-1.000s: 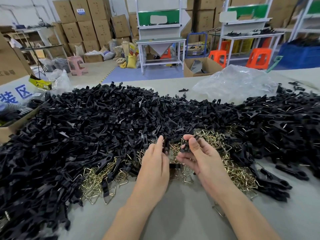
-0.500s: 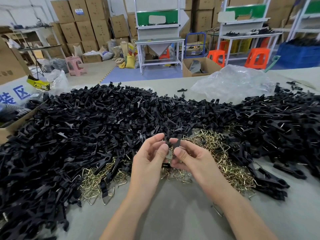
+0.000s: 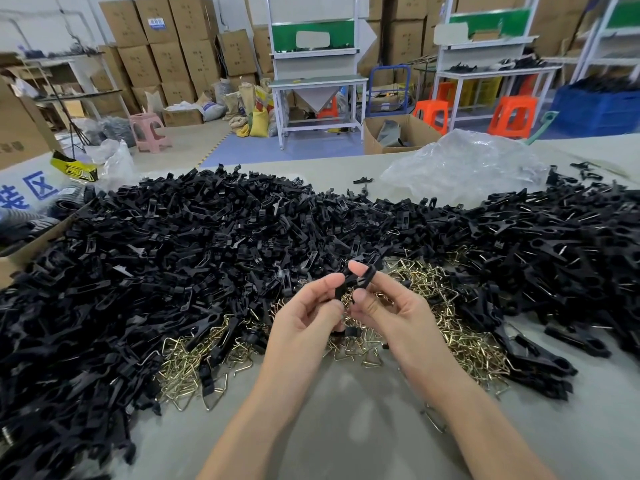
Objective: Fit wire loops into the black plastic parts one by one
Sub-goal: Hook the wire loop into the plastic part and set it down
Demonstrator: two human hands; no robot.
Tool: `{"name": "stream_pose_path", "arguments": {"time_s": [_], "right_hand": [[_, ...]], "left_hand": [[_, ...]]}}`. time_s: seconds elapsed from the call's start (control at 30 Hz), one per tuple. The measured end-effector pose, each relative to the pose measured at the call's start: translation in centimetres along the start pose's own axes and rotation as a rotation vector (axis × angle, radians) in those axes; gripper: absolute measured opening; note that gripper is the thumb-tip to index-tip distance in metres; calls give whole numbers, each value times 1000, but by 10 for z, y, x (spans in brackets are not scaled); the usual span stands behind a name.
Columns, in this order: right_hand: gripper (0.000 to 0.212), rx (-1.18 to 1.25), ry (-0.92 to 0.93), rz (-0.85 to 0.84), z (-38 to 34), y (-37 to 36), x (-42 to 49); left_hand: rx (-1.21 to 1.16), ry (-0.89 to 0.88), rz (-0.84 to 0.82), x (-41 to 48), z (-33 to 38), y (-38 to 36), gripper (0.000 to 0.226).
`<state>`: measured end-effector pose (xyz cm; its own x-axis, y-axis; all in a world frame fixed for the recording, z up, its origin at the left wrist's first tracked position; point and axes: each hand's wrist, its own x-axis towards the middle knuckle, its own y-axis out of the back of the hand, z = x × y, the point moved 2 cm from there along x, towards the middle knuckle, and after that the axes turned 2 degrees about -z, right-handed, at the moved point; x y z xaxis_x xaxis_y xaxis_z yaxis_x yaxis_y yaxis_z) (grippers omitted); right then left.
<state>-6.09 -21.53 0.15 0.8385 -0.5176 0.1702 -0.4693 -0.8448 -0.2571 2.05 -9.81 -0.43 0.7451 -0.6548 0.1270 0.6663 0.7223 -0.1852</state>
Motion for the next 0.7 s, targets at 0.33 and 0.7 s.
{"name": "stream_pose_path", "arguments": {"time_s": [0.33, 0.7], "right_hand": [[39, -113, -1, -3, -1, 1, 1], [29, -25, -87, -95, 0, 1, 0]], "left_hand": [[186, -127, 67, -3, 7, 0, 18], [247, -100, 68, -1, 6, 2, 22]]}}
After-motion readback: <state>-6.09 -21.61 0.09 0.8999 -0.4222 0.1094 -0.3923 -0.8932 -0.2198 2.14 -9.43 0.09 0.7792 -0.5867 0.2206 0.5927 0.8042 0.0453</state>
